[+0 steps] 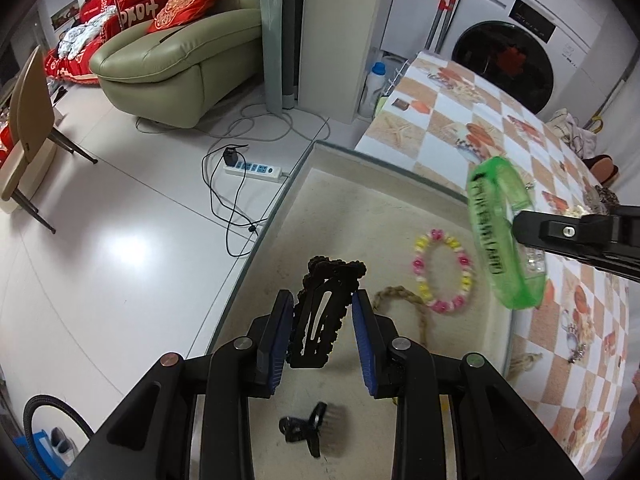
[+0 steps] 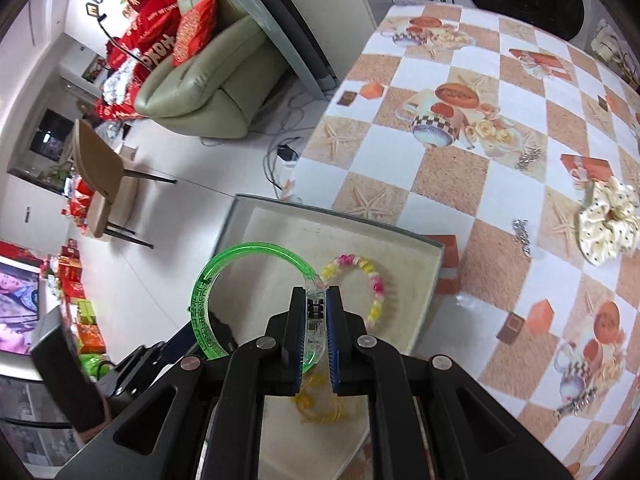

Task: Organize jewelry
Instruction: 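Carry the black clip and green bangle over the white tray and open both grippers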

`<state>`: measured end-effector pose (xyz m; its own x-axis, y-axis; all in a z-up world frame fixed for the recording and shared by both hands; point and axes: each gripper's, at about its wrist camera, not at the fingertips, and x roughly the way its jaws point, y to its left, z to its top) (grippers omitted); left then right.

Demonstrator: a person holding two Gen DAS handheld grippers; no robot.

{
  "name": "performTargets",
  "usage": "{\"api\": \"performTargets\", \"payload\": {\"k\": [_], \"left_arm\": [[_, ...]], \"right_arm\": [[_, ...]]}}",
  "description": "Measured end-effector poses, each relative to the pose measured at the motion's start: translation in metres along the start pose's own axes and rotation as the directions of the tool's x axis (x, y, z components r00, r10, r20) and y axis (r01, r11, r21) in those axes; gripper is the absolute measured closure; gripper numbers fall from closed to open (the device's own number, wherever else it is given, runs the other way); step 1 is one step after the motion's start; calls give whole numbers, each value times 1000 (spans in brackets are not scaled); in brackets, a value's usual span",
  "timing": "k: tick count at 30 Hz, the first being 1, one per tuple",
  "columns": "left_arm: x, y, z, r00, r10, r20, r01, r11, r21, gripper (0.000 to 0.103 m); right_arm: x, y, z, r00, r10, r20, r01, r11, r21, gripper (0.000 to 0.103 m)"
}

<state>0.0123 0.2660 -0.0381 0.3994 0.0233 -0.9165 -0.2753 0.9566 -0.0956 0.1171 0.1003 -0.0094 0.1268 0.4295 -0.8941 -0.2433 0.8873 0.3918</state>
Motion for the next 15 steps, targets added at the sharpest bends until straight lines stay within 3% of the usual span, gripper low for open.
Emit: {"api": "performTargets", "payload": {"k": [15], "left_arm": [[36, -14, -4, 997, 50, -56, -46, 997, 66, 68]], "right_arm": [[64, -9, 2, 992, -104, -70, 103, 994, -22, 93]]}}
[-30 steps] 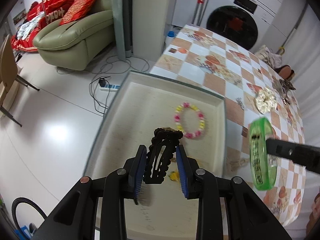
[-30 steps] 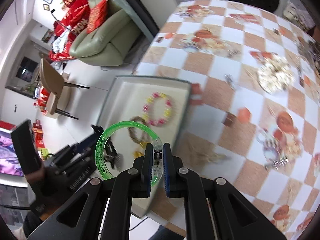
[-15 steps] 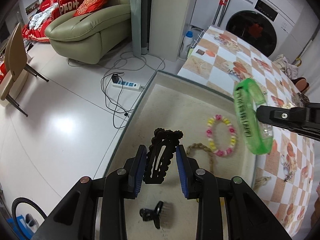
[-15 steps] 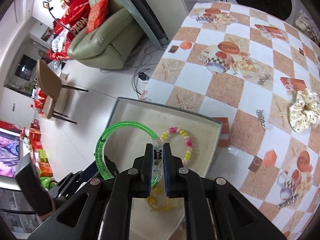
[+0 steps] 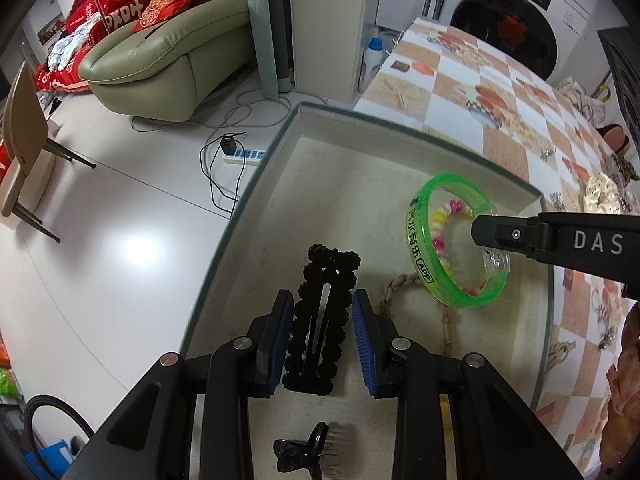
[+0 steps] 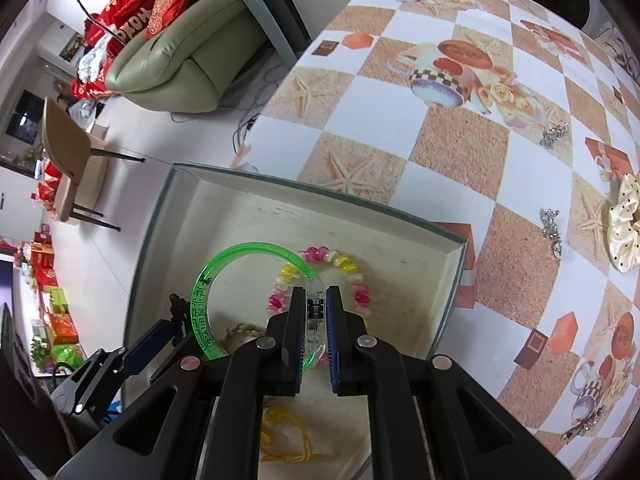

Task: Organize jewelry
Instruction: 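Carry the black clip and green bangle over the white tray and open both grippers, then move both open grippers back over the jewelry on the table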

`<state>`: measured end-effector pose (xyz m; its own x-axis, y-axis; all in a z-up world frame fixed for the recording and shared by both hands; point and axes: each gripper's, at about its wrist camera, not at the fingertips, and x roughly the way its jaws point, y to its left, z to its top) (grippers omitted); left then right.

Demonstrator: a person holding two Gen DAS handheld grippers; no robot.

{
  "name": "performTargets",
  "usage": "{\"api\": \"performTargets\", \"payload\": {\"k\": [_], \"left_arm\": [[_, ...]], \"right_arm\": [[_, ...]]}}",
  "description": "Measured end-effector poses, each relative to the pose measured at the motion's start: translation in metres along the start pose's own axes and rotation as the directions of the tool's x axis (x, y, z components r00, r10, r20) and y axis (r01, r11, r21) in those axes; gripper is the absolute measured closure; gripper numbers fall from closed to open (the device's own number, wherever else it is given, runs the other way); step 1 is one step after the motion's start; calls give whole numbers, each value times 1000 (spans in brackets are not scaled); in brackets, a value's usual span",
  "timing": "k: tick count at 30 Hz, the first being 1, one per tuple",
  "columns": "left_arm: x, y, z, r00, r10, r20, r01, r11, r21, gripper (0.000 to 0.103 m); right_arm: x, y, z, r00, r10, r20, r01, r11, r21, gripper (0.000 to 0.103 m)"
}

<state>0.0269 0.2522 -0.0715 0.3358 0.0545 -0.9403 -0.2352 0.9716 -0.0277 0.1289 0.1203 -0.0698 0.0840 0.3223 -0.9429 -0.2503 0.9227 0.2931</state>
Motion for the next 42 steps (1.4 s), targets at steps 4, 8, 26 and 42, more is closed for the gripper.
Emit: {"api": "performTargets", "payload": {"k": [4, 8, 26, 42], "left_arm": [[3, -3, -2, 1000, 19, -11, -19, 1000, 15, 67], [5, -5, -1, 999, 36, -21, -36, 999, 26, 67], [-16, -17, 6, 997, 73, 25, -75, 996, 54, 0], [-47, -90, 7, 999, 12, 53, -21, 984, 177, 0]], "right_arm": [[7, -4, -1, 1000, -7, -15, 7, 1000, 12, 91], [9, -6, 0, 1000, -2, -14, 2, 1000, 18, 89], [-52, -30, -10, 985, 134, 111, -143, 987, 79, 42], [-120, -135, -57, 973, 91, 212, -146, 955, 260, 17]]}}
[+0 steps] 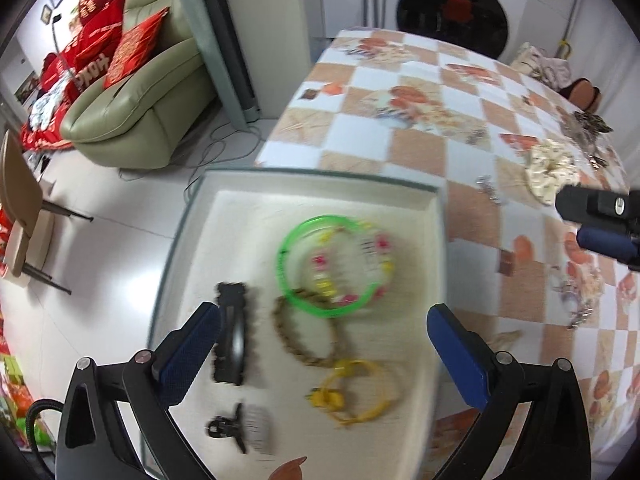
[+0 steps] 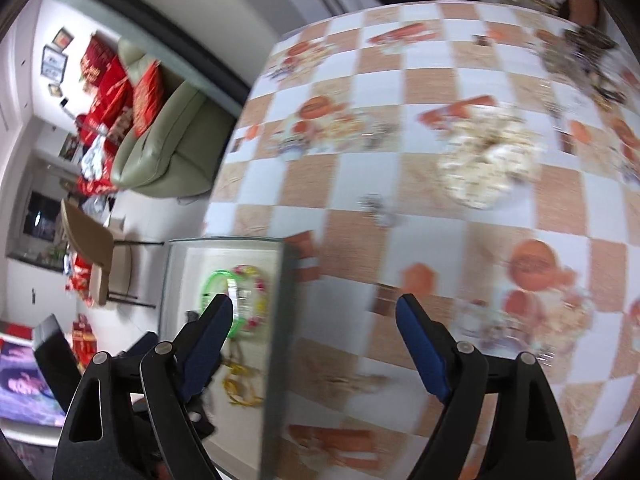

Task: Organize jewelry
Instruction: 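Move both open grippers back over the jewelry on the table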

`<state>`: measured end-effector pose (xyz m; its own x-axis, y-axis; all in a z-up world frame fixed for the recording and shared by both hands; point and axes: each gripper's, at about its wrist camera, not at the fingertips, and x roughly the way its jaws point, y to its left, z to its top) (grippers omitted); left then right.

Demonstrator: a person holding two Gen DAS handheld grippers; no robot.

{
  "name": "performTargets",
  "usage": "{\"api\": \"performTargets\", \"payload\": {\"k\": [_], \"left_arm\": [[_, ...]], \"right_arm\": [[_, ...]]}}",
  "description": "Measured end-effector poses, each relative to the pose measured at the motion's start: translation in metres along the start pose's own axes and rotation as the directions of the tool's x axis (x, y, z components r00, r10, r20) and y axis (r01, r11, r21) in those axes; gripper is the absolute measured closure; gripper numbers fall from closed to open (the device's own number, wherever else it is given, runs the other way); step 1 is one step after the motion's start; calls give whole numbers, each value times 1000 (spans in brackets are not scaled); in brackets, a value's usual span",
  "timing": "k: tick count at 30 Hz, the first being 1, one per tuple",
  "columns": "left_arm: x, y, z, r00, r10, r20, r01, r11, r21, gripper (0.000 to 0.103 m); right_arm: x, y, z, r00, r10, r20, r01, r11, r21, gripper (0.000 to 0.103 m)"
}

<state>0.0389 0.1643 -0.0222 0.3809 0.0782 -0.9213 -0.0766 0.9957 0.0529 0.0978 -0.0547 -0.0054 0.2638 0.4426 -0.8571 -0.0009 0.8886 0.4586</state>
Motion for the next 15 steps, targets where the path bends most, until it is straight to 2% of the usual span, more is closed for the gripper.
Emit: {"api": "performTargets", "payload": {"k": [8, 15], "left_arm": [[-12, -55, 11, 998, -62, 10, 62, 996, 71, 0], [-13, -101, 8, 994, -112, -13, 113, 981, 160, 0]], "right_arm": [[-32, -78, -23, 996, -91, 0, 90, 986, 137, 17], [-39, -128, -43, 990, -140, -37, 144, 963, 226, 17]]}}
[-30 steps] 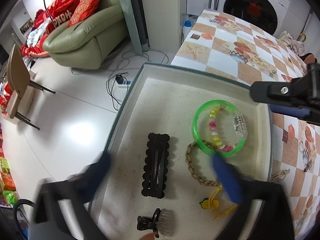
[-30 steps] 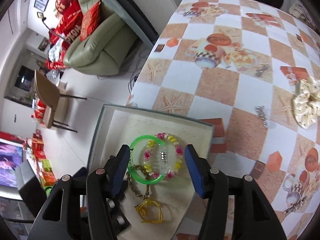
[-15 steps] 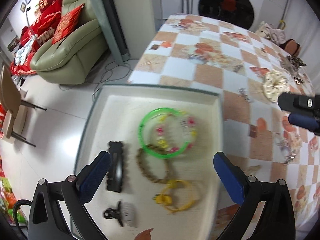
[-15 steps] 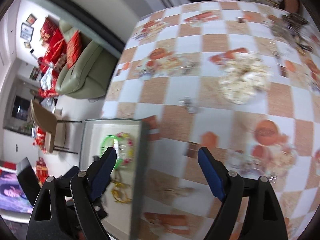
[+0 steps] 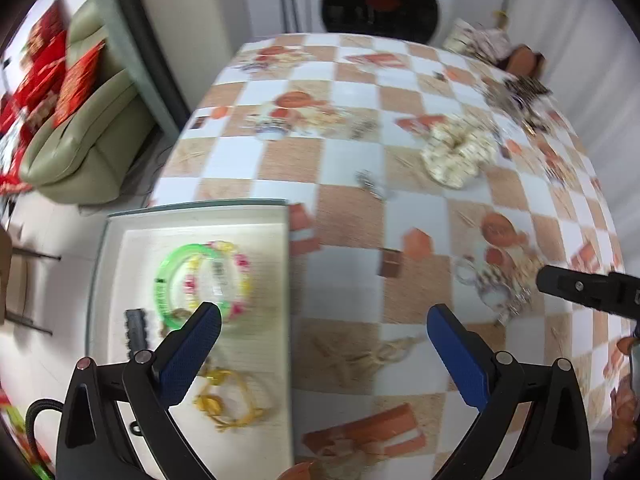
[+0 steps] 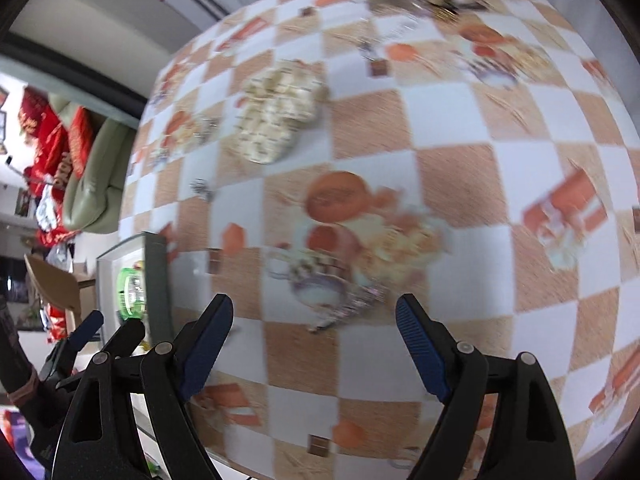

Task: Organize jewelry
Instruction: 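Move both open grippers back over the jewelry on the table, then grasp the tan claw clip with the left gripper while the right grasps the cream polka-dot scrunchie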

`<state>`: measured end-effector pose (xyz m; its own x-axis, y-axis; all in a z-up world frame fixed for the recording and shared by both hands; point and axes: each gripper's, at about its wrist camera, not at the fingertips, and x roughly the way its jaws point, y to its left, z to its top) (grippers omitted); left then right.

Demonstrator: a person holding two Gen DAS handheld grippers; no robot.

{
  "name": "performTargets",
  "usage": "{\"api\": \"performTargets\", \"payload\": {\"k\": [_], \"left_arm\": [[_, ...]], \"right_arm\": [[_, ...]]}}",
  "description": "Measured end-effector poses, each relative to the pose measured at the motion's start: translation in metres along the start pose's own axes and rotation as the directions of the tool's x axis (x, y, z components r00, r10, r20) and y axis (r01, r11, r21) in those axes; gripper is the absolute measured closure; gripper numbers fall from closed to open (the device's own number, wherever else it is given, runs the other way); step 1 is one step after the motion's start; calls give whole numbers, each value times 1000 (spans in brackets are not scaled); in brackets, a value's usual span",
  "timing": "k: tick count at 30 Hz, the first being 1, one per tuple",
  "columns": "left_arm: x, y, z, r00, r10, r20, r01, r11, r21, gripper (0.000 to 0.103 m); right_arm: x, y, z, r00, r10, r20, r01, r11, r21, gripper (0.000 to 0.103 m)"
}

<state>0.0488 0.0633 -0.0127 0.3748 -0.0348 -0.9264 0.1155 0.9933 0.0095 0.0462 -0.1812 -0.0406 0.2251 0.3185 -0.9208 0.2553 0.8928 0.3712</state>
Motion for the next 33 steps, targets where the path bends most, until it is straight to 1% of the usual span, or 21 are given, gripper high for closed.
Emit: {"api": "performTargets", "payload": {"k": [4, 9, 14, 16, 20, 21, 23, 28, 33], "left_arm": [[7, -18, -5, 1000, -14, -15, 15, 999, 46, 0], [21, -29, -12, 998, -34, -56, 38, 996, 78, 0], [33, -38, -18, 995, -50, -80, 60, 990, 130, 0], [38, -44, -20, 995, -45, -88, 59, 984, 165, 0], [48, -51, -22, 994, -36, -103, 56, 978, 201, 0], [50, -52, -23, 994, -32, -107, 54, 977, 204, 0], [56, -54, -24, 993, -23, -119, 47, 977, 207, 3], [67, -54, -29, 989, -14, -149, 43, 980, 192, 4], [73, -50, -32, 987, -19, -161, 46, 985, 167, 4]], "right_arm": [[4, -19, -2, 1000, -9, -21, 10, 999, 43, 17], [6, -28, 4, 999, -31, -16, 31, 999, 32, 17], [7, -30, 17, 999, -35, -11, 35, 999, 6, 17], [8, -27, 25, 1000, -30, -6, 30, 999, -14, 17], [9, -19, 42, 1000, -10, 6, 10, 999, -43, 17], [10, -16, 48, 1000, -3, 10, 3, 999, -50, 17], [11, -13, 57, 1000, 6, 16, -5, 998, -59, 17], [20, -4, 80, 999, 32, 20, -31, 997, -64, 17], [35, 3, 100, 999, 35, 27, -34, 998, -56, 17]]}}
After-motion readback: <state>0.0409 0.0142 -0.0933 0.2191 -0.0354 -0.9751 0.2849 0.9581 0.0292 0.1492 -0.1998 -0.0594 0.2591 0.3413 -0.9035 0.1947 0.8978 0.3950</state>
